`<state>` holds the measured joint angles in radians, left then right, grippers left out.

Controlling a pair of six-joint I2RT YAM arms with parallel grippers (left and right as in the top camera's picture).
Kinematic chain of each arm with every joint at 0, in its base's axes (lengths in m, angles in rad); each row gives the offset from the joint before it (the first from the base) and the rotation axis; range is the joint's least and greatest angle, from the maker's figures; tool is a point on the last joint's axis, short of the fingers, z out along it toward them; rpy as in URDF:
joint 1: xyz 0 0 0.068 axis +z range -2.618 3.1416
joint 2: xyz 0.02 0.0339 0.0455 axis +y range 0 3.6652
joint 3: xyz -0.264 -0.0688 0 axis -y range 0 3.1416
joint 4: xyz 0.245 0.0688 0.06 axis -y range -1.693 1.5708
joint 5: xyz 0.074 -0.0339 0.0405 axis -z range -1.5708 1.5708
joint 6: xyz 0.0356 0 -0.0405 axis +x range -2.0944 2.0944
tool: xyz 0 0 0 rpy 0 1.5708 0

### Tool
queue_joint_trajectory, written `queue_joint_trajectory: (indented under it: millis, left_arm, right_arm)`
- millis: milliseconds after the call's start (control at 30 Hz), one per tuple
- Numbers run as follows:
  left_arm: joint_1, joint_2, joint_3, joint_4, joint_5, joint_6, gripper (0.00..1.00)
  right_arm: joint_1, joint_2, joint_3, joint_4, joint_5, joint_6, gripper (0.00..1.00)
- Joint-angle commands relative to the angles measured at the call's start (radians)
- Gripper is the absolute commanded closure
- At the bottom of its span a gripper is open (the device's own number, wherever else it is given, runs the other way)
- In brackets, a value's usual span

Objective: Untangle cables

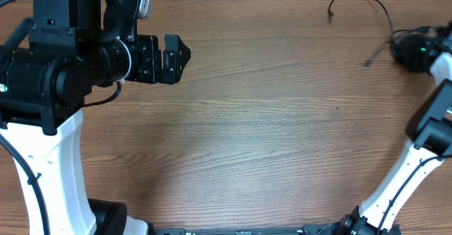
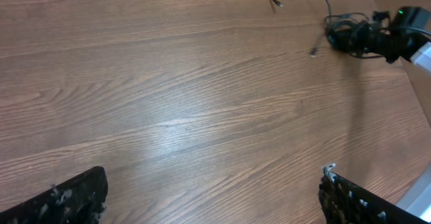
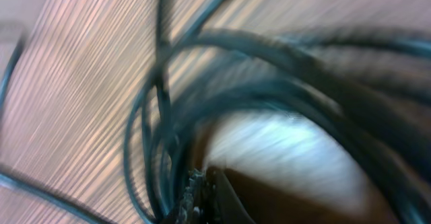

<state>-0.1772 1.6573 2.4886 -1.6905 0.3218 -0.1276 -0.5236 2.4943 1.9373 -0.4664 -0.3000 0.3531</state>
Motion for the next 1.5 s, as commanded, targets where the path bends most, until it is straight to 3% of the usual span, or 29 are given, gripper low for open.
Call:
queue_joint_trajectory:
  millis: [0, 267, 700, 1000, 1033, 1100, 1133, 1333, 1467]
  left_arm:
    - [-0.007, 0.003, 0.000, 0.001, 0.011, 0.028, 0.00]
    - [-0.006, 0.003, 0.000, 0.001, 0.002, 0.027, 0.00]
    - [-0.006, 0.003, 0.000, 0.001, -0.150, 0.027, 0.00]
    - [-0.006, 0.003, 0.000, 0.001, -0.150, 0.028, 0.00]
    - [-0.006, 0.003, 0.000, 0.001, -0.150, 0.027, 0.00]
    - [-0.006, 0.003, 0.000, 0.001, -0.150, 0.028, 0.00]
    - [-0.006, 0.003, 0.000, 0.001, -0.150, 0.028, 0.00]
    - [-0.006, 0.003, 0.000, 0.001, -0.149, 0.039, 0.00]
    - [-0.006, 0.003, 0.000, 0.001, -0.150, 0.044, 0.00]
  right_arm:
    - [0.150, 0.068, -0.051, -0.095, -0.135, 0.020, 0.96]
    - [0.387, 0.068, -0.051, -0.111, -0.195, 0.013, 0.96]
    - [0.764, 0.068, -0.051, -0.176, -0.195, 0.002, 0.96]
    - [0.946, 0.068, -0.051, -0.195, -0.191, -0.107, 0.96]
    - [0.957, 0.064, -0.045, -0.185, -0.192, -0.135, 0.88]
    - [0.961, 0.047, -0.006, -0.205, -0.192, -0.209, 0.21]
    - [0.959, 0.032, 0.022, -0.225, -0.191, -0.232, 0.07]
    - [0.896, -0.068, 0.312, -0.409, -0.146, -0.306, 0.09]
    - [0.875, -0.082, 0.407, -0.464, 0.046, -0.307, 0.09]
